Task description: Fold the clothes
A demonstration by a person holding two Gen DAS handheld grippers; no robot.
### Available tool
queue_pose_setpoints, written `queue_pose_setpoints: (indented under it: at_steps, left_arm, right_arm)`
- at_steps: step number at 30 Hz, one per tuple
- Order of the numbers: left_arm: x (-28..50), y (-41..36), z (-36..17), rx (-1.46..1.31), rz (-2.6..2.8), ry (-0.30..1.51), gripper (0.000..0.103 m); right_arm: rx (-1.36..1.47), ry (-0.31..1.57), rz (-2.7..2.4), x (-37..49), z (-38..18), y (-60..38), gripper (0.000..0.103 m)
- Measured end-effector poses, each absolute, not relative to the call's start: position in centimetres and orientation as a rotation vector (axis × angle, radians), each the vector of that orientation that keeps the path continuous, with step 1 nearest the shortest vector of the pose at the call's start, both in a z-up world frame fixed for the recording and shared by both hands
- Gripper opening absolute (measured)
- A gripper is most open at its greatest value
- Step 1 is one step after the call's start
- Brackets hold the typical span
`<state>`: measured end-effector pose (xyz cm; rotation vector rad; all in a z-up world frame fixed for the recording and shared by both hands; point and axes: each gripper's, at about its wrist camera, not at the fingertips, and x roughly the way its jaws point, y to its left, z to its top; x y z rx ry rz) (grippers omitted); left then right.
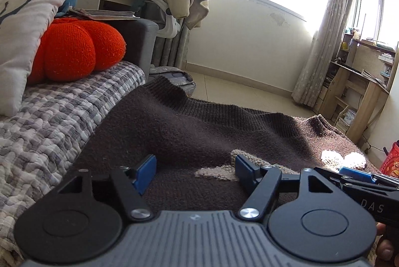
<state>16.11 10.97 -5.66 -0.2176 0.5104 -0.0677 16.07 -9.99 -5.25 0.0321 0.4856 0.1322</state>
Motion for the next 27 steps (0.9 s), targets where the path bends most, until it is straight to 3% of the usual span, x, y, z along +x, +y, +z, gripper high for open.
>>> queue_pose_setpoints:
  at_steps: [12,16,19,22,24,26,27]
  left_arm:
    - [15.4,14.7,-5.3,-0.18,-0.026,0.521,0.064]
    - [15.7,16.2,-5.4,-0.154,0.097,0.543,0.077]
    - [16.1,19.6,-6.5,-0.317,0.063,0.583,0.079]
    - [16.6,20.8,-6.4,-0.358,0.014,0.599,0.079]
    - [17.3,21.1,-6.2,-0.36,-0.03,0.618,0.077]
    - [18.1,21.9,-6.0,-0.424,-0.105,0.628,0.062]
    - [18.5,22.4,-6.1,-0.474,-0.135,0.633,0.06]
  right_arm:
    - [0.08,0.521,0.06,15.2,-5.1,-14.8,0.066]
    - [0.07,0.518,0.016,14.9,-5.2,-16.2,0.066]
    - [0.069,0.522,-0.005,15.0,-5.3,-17.3,0.066]
    - [0.058,0.529,-0.053,15.2,-5.4,-18.2,0.077]
    - [0.113,0.545,-0.054,15.8,-5.6,-19.5,0.077]
    - [0.164,0.569,-0.029,16.6,-5.7,-20.4,0.077]
    - [0.191,0.584,-0.01,17.1,-5.7,-20.9,0.077]
